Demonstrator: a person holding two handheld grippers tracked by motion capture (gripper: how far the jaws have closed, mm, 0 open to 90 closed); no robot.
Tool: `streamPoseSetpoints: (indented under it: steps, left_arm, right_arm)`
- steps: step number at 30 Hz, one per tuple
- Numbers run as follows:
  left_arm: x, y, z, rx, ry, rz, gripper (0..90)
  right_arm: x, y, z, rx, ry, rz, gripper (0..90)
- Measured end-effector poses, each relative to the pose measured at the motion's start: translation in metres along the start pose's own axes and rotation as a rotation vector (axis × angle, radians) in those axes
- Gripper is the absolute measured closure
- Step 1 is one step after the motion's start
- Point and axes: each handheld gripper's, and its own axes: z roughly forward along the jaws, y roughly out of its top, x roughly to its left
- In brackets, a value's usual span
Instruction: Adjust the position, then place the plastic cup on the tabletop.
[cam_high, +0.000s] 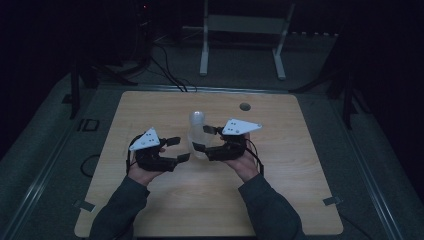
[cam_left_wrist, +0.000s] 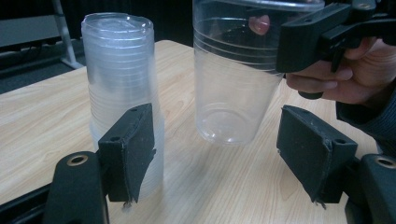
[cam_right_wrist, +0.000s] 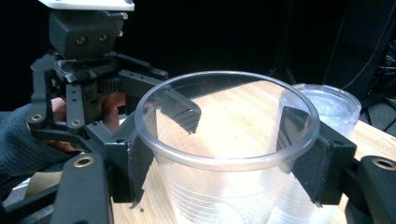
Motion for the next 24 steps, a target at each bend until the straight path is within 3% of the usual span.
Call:
streamPoseSetpoints:
  steps: [24]
  left_arm:
    - [0.001,-0.004,-0.002,0.001,0.015,-0.011,27.9]
  right_arm:
    - [-0.005,-0.014,-0.006,0.014,-0.037,0.009,28.8]
